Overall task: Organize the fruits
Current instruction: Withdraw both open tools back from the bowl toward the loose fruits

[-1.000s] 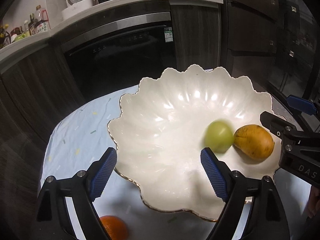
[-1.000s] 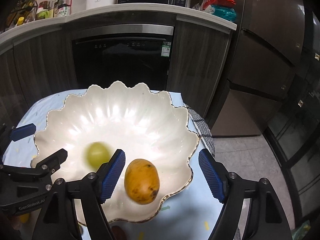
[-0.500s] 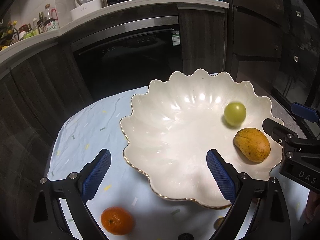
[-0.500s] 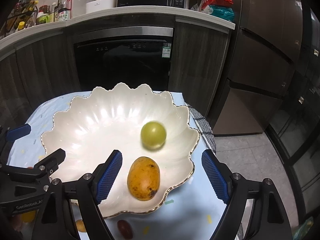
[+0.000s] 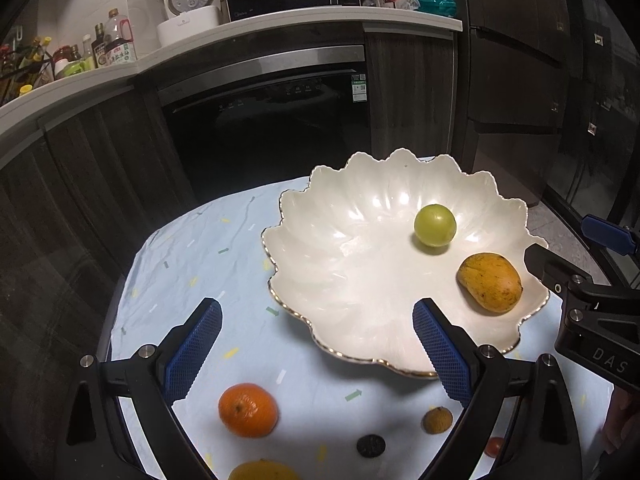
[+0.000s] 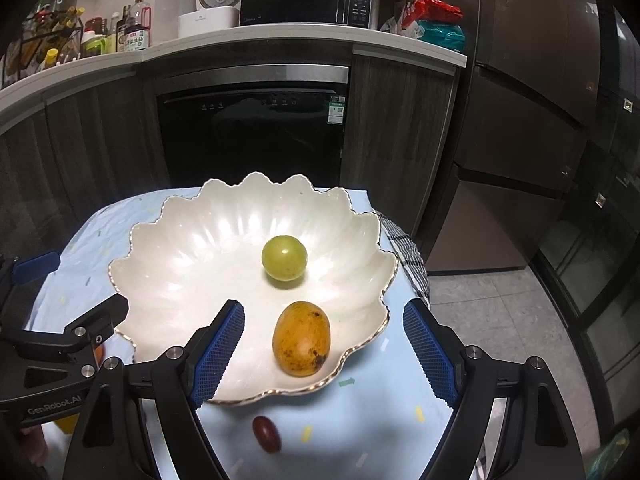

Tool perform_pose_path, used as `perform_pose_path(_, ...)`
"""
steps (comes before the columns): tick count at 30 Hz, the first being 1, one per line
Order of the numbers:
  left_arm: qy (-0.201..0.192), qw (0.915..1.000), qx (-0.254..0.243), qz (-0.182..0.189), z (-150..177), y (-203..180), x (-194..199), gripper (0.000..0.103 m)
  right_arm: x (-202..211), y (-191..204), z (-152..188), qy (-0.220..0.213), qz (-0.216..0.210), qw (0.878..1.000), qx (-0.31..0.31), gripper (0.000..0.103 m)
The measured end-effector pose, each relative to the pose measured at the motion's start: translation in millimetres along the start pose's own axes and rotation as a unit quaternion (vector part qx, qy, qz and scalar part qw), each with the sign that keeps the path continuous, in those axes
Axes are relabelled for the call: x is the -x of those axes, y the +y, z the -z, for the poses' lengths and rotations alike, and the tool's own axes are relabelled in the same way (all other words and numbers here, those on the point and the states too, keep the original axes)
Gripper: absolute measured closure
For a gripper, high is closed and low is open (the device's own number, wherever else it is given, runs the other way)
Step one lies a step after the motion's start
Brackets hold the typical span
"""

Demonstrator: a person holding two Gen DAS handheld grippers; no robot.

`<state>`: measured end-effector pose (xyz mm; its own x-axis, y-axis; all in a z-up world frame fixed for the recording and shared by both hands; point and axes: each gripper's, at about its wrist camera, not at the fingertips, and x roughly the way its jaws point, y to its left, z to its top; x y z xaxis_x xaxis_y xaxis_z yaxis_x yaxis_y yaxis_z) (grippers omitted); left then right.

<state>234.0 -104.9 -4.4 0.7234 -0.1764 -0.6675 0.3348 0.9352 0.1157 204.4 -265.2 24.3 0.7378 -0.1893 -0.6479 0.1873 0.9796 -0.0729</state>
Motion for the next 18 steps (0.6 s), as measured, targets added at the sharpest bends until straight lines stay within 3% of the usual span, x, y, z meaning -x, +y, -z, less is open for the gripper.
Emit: perform_pose_path(18, -0.013, 0.9997, 0.018, -0.009, 16, 12, 39, 0.004, 33, 8, 12, -0.013, -0.009, 1.000, -0.007, 0.020)
